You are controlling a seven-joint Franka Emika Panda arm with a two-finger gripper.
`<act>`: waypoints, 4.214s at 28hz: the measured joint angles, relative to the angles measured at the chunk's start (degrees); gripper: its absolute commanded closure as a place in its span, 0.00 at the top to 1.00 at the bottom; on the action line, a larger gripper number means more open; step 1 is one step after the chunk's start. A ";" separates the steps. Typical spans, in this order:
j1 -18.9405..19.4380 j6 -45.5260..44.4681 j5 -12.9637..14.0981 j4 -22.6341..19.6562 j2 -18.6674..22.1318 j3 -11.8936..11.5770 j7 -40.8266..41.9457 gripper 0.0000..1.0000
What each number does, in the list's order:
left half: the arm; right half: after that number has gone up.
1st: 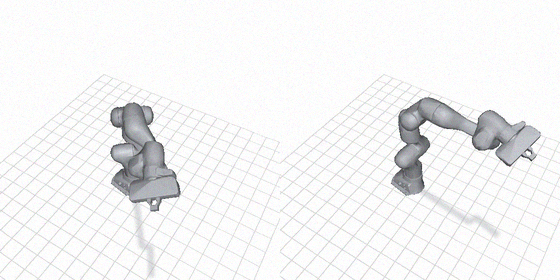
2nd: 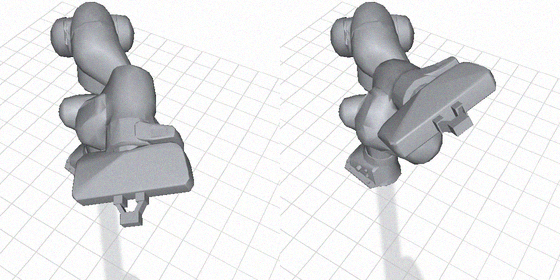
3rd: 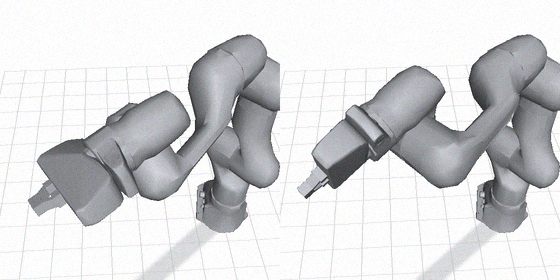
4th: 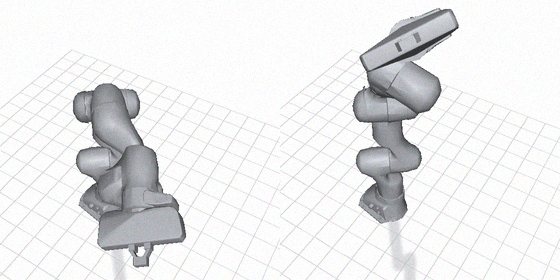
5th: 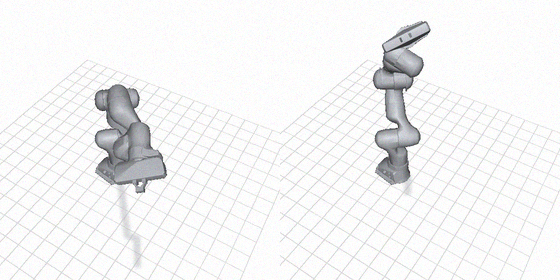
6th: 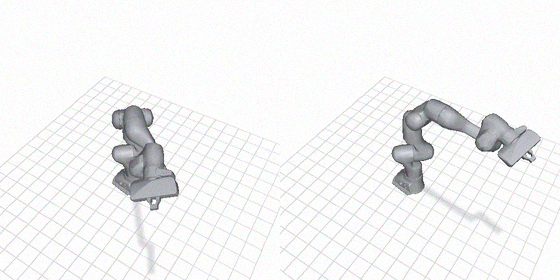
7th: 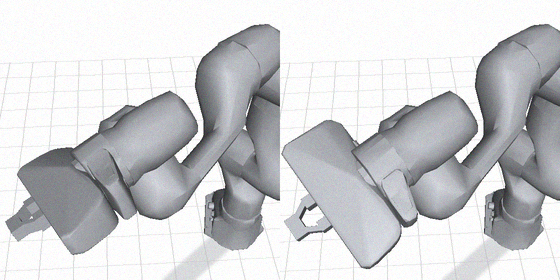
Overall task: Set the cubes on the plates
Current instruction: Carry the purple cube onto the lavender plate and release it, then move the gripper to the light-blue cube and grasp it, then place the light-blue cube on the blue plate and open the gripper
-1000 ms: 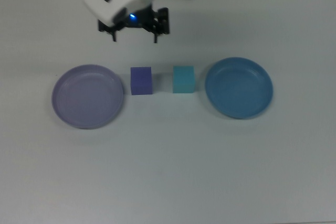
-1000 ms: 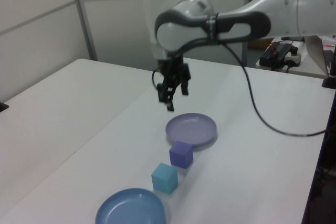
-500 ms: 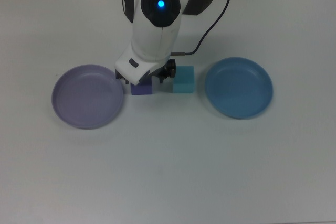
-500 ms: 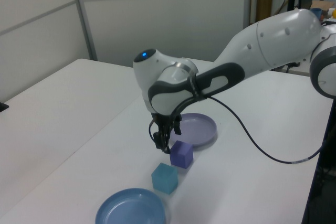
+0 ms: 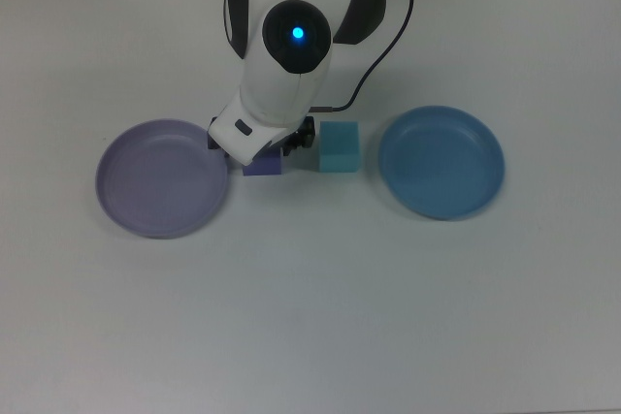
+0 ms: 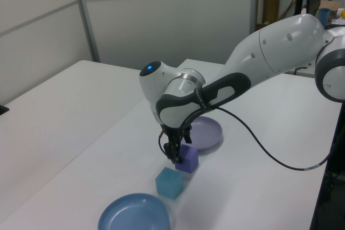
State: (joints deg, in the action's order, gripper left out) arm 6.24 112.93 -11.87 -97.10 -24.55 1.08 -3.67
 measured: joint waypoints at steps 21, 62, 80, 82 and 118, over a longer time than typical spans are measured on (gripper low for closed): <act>-0.10 1.88 1.93 2.10 1.35 0.00 -5.58 0.40; 0.57 0.11 2.48 0.78 2.12 7.24 -1.01 1.00; 5.71 0.08 4.15 -0.64 1.89 5.98 -2.96 1.00; 5.31 0.08 4.15 -0.64 1.88 5.72 -2.96 1.00; 12.48 -3.20 1.76 0.89 6.50 8.02 -10.74 0.31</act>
State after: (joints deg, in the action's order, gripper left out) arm 18.72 109.74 -10.11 -96.21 -18.05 9.10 -14.41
